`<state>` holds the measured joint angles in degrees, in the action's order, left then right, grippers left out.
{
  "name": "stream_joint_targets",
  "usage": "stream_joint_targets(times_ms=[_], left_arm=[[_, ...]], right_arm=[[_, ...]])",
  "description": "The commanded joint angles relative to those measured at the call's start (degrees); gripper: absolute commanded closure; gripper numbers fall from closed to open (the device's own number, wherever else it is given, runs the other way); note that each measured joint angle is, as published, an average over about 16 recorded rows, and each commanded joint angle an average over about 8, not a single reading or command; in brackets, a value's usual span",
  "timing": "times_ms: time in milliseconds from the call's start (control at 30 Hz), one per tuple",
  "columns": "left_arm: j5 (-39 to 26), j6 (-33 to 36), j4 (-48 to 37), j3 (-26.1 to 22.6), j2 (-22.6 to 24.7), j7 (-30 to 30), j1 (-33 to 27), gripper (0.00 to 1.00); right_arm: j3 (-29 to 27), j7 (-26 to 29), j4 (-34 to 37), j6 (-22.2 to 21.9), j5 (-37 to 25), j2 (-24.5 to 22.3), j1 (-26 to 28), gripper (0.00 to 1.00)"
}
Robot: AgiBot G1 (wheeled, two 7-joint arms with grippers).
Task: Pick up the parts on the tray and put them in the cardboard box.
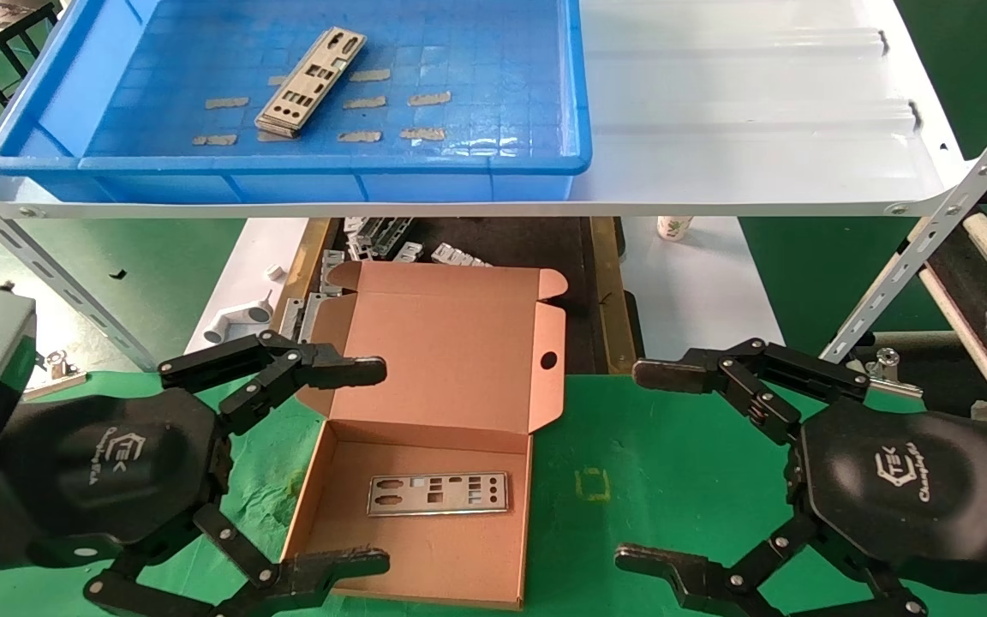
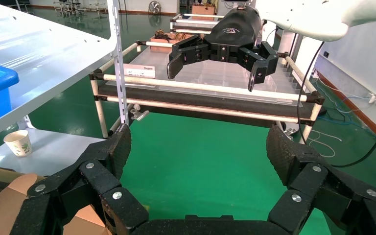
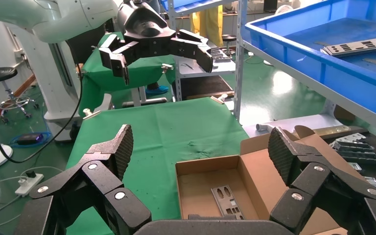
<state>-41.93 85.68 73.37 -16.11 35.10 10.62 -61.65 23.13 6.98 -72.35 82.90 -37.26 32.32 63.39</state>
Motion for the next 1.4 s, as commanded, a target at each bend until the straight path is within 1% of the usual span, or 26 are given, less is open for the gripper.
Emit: stream_joint_targets(times_ms=[33, 1400], left_arm=[[0.0, 0.0, 0.0, 0.0, 0.0, 0.0, 0.0, 0.00], [0.0, 0.0, 0.0, 0.0, 0.0, 0.0, 0.0, 0.00]], right_arm=[[0.0, 0.0, 0.0, 0.0, 0.0, 0.0, 0.0, 0.00], [0.0, 0.0, 0.0, 0.0, 0.0, 0.0, 0.0, 0.00]])
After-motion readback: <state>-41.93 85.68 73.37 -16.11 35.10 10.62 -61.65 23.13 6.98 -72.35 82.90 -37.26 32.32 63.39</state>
